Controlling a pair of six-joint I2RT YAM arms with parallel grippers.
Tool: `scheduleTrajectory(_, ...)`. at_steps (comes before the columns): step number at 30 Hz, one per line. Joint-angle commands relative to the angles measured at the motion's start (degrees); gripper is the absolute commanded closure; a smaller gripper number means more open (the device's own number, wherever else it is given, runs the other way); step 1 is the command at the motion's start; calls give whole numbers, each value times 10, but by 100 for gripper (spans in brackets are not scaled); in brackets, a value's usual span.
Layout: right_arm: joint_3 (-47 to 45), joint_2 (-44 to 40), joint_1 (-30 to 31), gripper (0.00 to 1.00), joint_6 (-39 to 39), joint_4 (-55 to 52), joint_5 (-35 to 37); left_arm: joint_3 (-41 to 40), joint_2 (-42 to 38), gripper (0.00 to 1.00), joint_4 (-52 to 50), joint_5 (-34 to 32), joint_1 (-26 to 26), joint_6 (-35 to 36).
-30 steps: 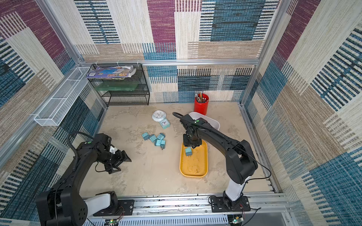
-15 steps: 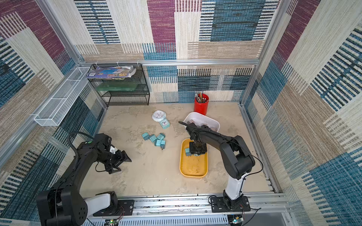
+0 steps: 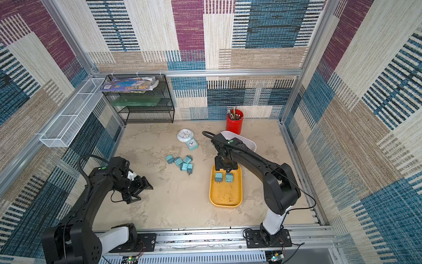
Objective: Place the plugs by color into the storage box
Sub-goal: Place the plug in the storage box, then pick up the plug from the center of the board.
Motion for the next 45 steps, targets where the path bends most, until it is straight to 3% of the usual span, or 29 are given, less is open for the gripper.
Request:
scheduleTrajectory(1,85,45,43,31,26,-25,-15,2,-1,21,-5,8,1,-8)
scheduleTrajectory(8,331,252,107,29,23,-52,-49,3,-7,21,-7,11,1,-10)
scheduleTrajectory(12,385,318,97,29,29,-50,-73,-4,-18,22,-13,8,1,-10)
scheduleTrajectory(25,308,345,94,35,31,14,-108,-18,-39,21,-17,8,1,-20)
scheduleTrajectory(33,282,335,95,67,24,31,-96,-22,-49,22,-22,4,1,-24)
scheduleTrajectory(38,282,319,90,75,11,29,-85,-22,-48,22,-22,5,1,-27)
scheduleTrajectory(45,260,255,87,76,-5,-10,-54,-23,-55,22,-23,4,1,-30)
